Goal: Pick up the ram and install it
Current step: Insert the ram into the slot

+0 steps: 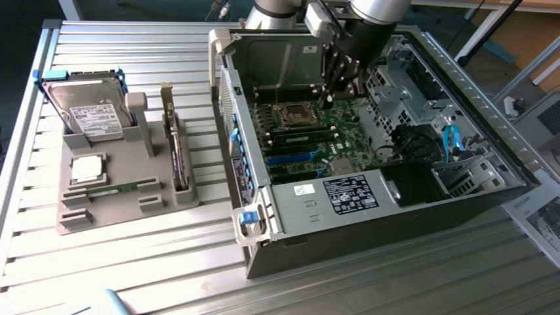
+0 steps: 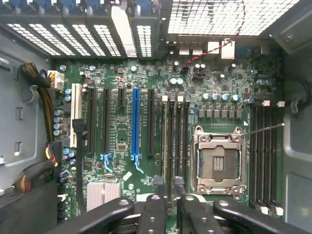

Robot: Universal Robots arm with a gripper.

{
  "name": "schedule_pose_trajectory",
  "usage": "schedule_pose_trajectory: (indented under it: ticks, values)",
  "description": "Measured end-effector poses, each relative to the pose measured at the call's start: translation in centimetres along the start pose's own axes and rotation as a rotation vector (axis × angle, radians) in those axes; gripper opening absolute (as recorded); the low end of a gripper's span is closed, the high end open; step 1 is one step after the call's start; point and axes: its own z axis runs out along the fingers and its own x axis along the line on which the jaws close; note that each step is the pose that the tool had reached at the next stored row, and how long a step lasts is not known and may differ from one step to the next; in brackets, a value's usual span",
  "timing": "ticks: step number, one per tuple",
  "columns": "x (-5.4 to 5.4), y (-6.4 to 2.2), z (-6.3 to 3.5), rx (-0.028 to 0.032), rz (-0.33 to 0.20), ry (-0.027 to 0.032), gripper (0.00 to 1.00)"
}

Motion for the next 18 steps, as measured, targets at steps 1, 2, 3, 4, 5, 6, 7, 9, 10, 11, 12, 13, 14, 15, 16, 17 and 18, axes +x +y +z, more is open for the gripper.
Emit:
schedule_pose_trajectory:
  ticks: [1,2,3,4,5,6,7,9,10,11,12,13,14,15,16,17,18]
  values:
    - [0.0,-0.06,0.02,-0.0005,0.0,-0.0001,0.13]
    - [0.0,-0.22,0.03,-0.0014,0.0,-0.0001,0.1]
    - [0.0,-0.56,0.06,-0.0036,0.0,-0.0001,0.1]
    - [0.0,-1.11,0.07,-0.0076,0.0,-0.0003,0.1]
    - [0.0,-1.83,0.08,-0.0131,0.0,-0.0003,0.1]
    - [0.0,-2.32,0.08,-0.0166,0.0,-0.0002,0.1]
    - [0.0,-2.83,0.09,-0.0197,0.0,-0.0004,0.1]
    - [0.1,-4.24,0.09,-0.0281,0.0,-0.0005,0.1]
    - [0.1,-4.68,0.08,-0.0308,0.0,-0.0006,0.1]
    - [0.1,-5.08,0.07,-0.0334,0.0,-0.0006,0.1]
    - [0.1,-5.33,0.07,-0.035,0.0,-0.0007,0.1]
    - [0.1,-5.7,0.06,-0.0371,0.0,-0.0007,0.1]
    - [0.1,-6.04,0.04,-0.0389,0.0,-0.0006,0.1]
    - [0.1,-6.36,0.04,-0.0408,0.0,-0.0007,0.1]
    - [0.1,-6.62,0.03,-0.0423,0.0,-0.0008,0.1]
    - [0.1,-6.78,0.03,-0.0431,0.0,-0.0008,0.1]
    - [0.1,-6.81,0.03,-0.0432,0.0,-0.0008,0.1]
